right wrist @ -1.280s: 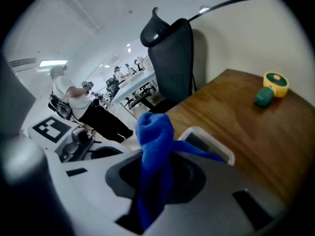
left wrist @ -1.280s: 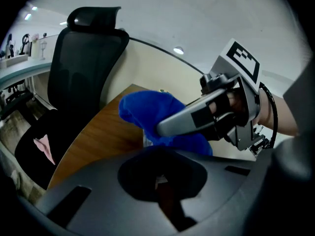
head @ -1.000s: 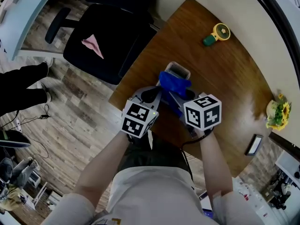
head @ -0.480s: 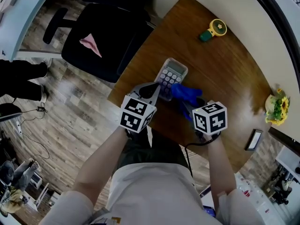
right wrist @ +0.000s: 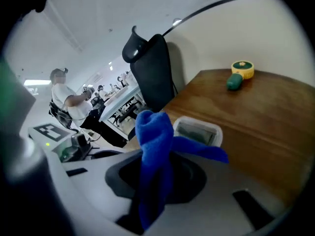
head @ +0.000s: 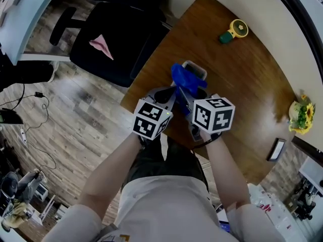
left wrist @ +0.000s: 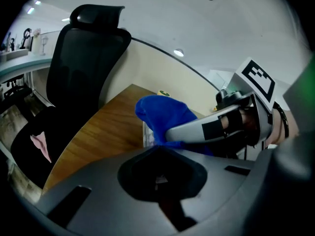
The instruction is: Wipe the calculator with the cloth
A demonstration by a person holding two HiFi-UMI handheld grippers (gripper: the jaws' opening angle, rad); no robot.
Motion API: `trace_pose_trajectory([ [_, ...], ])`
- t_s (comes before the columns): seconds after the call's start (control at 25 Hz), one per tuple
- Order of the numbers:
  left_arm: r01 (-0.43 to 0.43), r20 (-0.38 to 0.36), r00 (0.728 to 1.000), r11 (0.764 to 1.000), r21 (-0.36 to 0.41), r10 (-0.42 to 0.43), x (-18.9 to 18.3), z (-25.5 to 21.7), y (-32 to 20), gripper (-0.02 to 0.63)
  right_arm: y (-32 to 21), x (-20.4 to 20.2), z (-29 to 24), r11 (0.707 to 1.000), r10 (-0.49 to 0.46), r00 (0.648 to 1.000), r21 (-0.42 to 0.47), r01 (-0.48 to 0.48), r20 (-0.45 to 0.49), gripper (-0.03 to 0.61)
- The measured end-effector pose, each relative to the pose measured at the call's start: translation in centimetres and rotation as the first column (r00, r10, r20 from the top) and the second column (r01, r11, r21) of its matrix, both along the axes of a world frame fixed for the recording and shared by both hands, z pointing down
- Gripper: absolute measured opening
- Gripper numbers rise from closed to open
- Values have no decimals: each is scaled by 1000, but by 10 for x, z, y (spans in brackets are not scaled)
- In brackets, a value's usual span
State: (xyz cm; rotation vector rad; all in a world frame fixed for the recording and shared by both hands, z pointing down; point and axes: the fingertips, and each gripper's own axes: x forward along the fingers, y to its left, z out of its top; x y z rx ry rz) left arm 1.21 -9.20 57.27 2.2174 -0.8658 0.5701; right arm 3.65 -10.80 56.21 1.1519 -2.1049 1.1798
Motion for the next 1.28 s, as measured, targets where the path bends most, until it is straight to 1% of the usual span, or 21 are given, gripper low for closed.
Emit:
trace_pose_trajectory([
  [0.08,0,12,1000,1000,16,0,0,0,1,0,12,0,3,999,36,999,-14,-36,3,78],
  [0.16,1,15,1000,1000,25,-2,1,0,1,0,25,1,3,996,81,995,-42,-79,59,78],
  [0.2,2,13,1000,1000,24,-3,0,-1,2,0,31,0,3,995,85,993,-51,-81,81,77],
  [0.28,4,8,1000,1000,15,-4,-2,-1,2,0,43,-2,2,997,67,993,-54,-62,92,77],
  [0.4,-18,19,1000,1000,17,17,0,-1,1,1,54,2,1,997,40,996,-69,-35,80,77],
  [0.56,-29,26,999,999,22,28,0,-1,3,1,82,10,8,985,-52,998,-162,55,21,78],
  [0.6,-27,26,999,999,24,26,0,-1,3,0,88,16,8,983,-73,997,-171,72,1,78],
  [0.64,-26,25,999,999,25,26,0,-1,3,1,89,24,7,983,-84,996,-165,80,-22,78],
  [0.72,-28,25,999,999,26,27,2,-1,3,1,76,47,-3,992,-65,996,-108,58,-64,80],
  [0.8,-29,25,999,999,27,29,2,-1,3,1,46,71,-17,1000,-1,996,-11,0,-91,81],
  [0.84,-29,25,999,999,27,29,2,-1,3,0,28,82,-23,999,35,995,36,-32,-98,83],
  [0.96,-28,26,999,999,22,28,3,-1,2,1,-22,101,-28,985,121,987,134,-107,-102,86],
  [1.04,-24,25,999,1000,20,23,4,-1,1,0,-44,99,-22,980,137,985,156,-120,-101,87],
  [1.12,-19,26,999,1000,23,18,4,-1,1,0,-54,88,-12,982,122,986,155,-104,-117,87],
  [1.2,-14,28,1000,1000,26,14,4,-1,2,0,-54,76,-4,984,98,984,160,-74,-150,87],
  [1.28,-17,30,999,999,30,16,4,-1,2,0,-42,62,0,989,48,985,149,-23,-167,83],
])
